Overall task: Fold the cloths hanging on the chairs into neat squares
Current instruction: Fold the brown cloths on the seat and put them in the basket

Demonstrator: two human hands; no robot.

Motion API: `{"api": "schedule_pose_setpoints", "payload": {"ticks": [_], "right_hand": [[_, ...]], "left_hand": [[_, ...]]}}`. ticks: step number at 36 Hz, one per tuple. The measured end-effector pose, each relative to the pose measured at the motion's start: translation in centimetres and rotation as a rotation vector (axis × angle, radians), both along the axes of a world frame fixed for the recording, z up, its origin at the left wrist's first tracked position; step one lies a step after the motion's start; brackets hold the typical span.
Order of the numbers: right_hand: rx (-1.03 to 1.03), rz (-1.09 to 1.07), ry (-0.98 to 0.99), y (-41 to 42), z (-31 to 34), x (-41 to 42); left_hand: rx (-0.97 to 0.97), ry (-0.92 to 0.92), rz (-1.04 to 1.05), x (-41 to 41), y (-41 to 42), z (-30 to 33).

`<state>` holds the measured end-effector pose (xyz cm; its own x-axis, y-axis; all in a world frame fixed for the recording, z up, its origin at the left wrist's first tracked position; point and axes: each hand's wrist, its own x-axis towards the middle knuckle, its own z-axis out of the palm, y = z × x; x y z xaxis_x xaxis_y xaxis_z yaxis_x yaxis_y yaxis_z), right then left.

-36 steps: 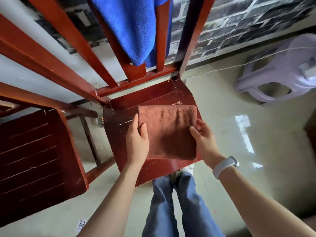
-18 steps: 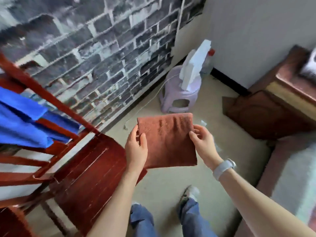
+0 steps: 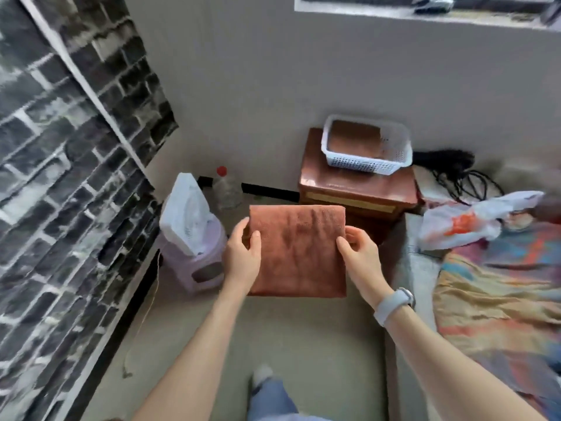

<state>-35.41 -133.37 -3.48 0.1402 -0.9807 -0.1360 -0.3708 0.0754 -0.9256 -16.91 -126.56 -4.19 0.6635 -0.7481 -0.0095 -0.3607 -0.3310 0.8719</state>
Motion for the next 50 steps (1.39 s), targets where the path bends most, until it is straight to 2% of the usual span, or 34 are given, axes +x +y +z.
{"api": "schedule_pose_setpoints", "payload": {"ticks": [10, 20, 27, 35, 38, 41, 43, 45, 47, 50], "right_hand": [[-0.024, -0.181, -0.012, -16.6, -0.9, -0.9], [0.082, -0.297, 0.011, -34.4, -2.0, 0.9], [0.105, -0.333, 0.042, -44.0, -4.5, 0.1], [0.191, -0.278, 0.059, -51.9, -10.0, -1.0], [0.273, -0.277, 0.081, -53.7, -12.6, -1.5], [0.371, -0.230, 0.081, -54.8, -13.9, -1.8], [0.364, -0.170, 0.111, -55.0, -14.1, -2.0], [0.222, -0.124, 0.262, -54.9, -13.6, -2.0], [-0.035, -0.084, 0.465, -54.8, -13.0, -1.6], [-0.339, 0.176, 0.727, -55.0, -13.8, -0.7]], "left_hand": [[-0.021, 0.044, -0.180, 0.7, -20.5, -1.3], [0.089, 0.226, -0.270, 1.3, -40.1, -2.2], [0.144, 0.300, -0.285, 0.5, -49.9, -5.2], [0.212, 0.294, -0.228, -0.7, -56.9, -10.1], [0.265, 0.161, -0.217, -1.4, -58.2, -12.1], [0.305, -0.154, -0.164, -2.3, -58.8, -13.2], [0.299, -0.371, -0.169, -2.8, -58.8, -13.4], [0.237, -0.538, -0.274, -3.3, -58.5, -13.8], [0.198, -0.638, -0.436, -3.9, -58.1, -14.4], [0.296, -0.720, -0.586, -4.4, -58.3, -15.5]]}}
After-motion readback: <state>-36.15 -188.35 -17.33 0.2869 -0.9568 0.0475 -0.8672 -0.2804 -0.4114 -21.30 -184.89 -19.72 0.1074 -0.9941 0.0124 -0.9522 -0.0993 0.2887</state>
